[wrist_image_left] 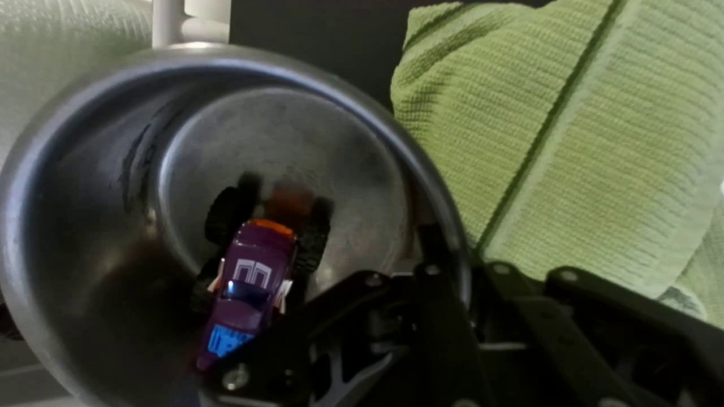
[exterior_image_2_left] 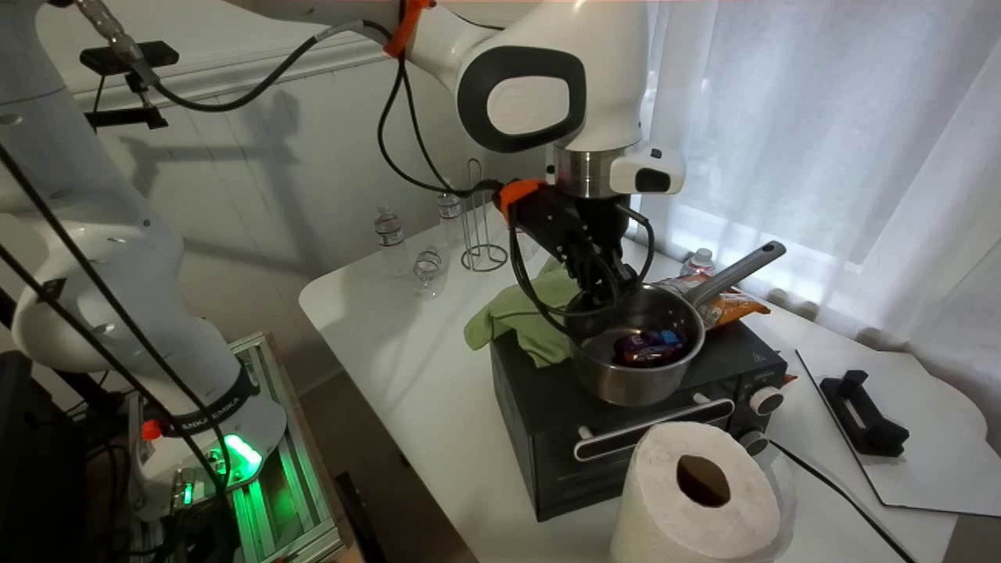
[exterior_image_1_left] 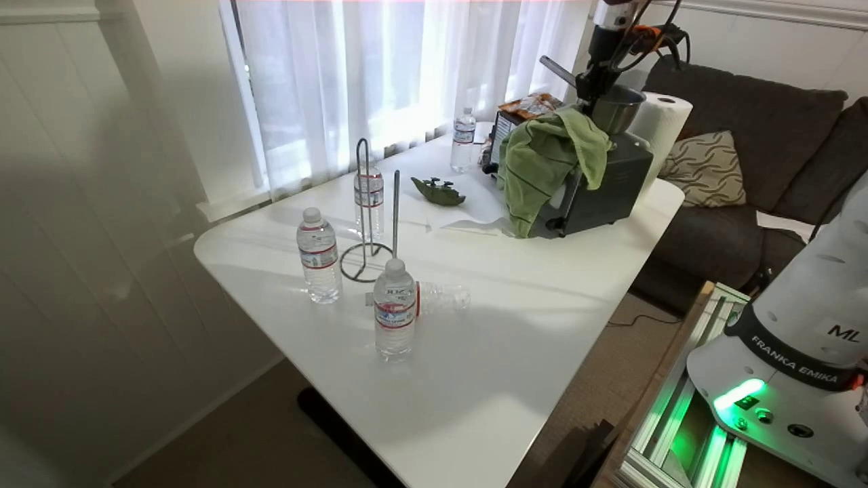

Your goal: Pick up the silver pot and put it on the black oven

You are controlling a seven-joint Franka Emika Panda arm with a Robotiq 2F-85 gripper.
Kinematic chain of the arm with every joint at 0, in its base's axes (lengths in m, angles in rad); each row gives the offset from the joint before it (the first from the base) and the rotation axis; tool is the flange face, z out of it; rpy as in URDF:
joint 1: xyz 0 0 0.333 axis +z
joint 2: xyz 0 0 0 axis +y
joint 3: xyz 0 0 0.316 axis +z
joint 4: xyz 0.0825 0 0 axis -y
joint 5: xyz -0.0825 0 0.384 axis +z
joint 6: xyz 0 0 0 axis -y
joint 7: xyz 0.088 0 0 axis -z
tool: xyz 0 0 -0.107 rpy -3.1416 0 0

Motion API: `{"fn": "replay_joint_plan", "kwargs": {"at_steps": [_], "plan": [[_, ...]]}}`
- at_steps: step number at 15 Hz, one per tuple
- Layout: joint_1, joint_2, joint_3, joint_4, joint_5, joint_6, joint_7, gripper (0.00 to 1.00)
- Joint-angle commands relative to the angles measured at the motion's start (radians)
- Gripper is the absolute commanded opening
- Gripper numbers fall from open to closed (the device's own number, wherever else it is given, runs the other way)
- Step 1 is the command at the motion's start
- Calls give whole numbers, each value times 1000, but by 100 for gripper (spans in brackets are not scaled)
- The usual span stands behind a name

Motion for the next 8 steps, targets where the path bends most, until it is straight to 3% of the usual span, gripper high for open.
{"fn": "replay_joint_plan", "kwargs": {"at_steps": [1,6,8], "plan": [[-30,25,23,36,59,18,-68,1],[-37,40,32,42,83,22,-93,1],[-38,40,34,43,85,20,-96,31]]}}
